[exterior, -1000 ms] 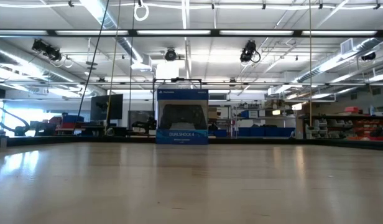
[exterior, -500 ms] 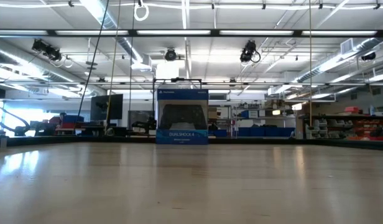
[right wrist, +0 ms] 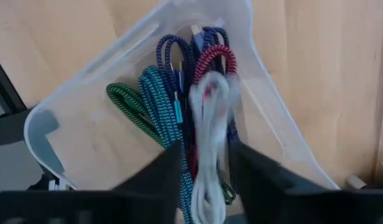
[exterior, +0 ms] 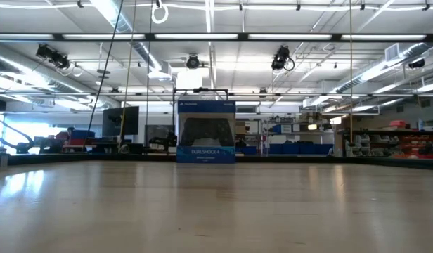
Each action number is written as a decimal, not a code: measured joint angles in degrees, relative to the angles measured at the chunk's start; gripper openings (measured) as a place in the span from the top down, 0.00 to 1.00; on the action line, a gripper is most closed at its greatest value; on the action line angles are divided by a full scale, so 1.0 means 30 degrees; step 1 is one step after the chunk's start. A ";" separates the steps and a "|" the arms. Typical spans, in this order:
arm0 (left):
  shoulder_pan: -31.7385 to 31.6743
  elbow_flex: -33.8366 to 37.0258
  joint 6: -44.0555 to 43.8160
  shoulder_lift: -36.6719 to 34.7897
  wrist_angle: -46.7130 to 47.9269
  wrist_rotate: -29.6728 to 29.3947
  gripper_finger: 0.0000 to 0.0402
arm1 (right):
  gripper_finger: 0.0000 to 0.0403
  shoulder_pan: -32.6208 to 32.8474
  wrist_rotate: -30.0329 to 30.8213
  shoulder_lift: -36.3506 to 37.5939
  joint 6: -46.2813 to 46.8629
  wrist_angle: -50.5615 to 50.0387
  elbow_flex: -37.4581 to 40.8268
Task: Pick and place USB-C Cables
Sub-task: Put the white charger cable into the transparent bin, then move the transparent bin to the center of the table
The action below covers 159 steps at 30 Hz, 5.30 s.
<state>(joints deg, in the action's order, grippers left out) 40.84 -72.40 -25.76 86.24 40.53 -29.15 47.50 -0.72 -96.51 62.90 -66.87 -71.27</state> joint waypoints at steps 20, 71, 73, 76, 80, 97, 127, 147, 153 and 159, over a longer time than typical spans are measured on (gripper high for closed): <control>0.0006 0.0000 -0.0345 0.0007 -0.0040 -0.0061 0.53 | 0.43 -0.0139 0.3341 0.0007 0.4081 -0.4499 0.0009; 0.0612 0.0007 -0.0503 0.0029 0.0073 -0.0051 0.53 | 0.98 -0.1256 0.2068 -0.2208 0.0959 0.5486 0.0031; 0.0590 0.0007 -0.0510 0.0029 0.0073 -0.0051 0.53 | 0.99 -0.1467 0.2430 -0.2208 -0.0190 0.6142 0.0016; 0.0583 0.0007 -0.0536 0.0029 0.0073 -0.0056 0.53 | 0.99 -0.1741 0.2318 -0.2208 -0.2893 0.7033 0.0016; 0.0583 0.0007 -0.0576 0.0029 0.0066 -0.0051 0.53 | 0.99 -0.1770 0.1447 -0.2208 -0.6922 0.7791 0.0016; 0.0583 0.0007 -0.0693 0.0029 0.0029 -0.0058 0.53 | 0.72 -0.0600 -0.0228 -0.1706 -0.2925 0.4789 -0.1065; 0.0944 0.0007 -0.0581 0.0029 -0.0007 -0.0051 0.53 | 0.59 -0.0809 0.0819 -0.1508 1.2185 -0.6443 -0.1776; 0.1596 0.0007 -0.1261 0.0022 -0.0022 -0.0066 0.53 | 0.59 0.2597 0.1467 -0.1530 1.7660 -0.4016 -0.1569; 0.1588 0.0007 -0.1253 0.0022 -0.0058 -0.0066 0.53 | 0.59 0.3164 0.1499 -0.1552 1.8490 -0.2544 -0.0045; 0.1588 0.0007 -0.1254 0.0022 -0.0102 -0.0062 0.53 | 0.59 0.2962 0.2276 -0.1408 1.8106 -0.3054 0.0440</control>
<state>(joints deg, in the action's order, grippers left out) 45.60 -72.38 -29.52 86.30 40.23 -29.33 56.38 6.11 -100.73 117.21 -76.03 -69.95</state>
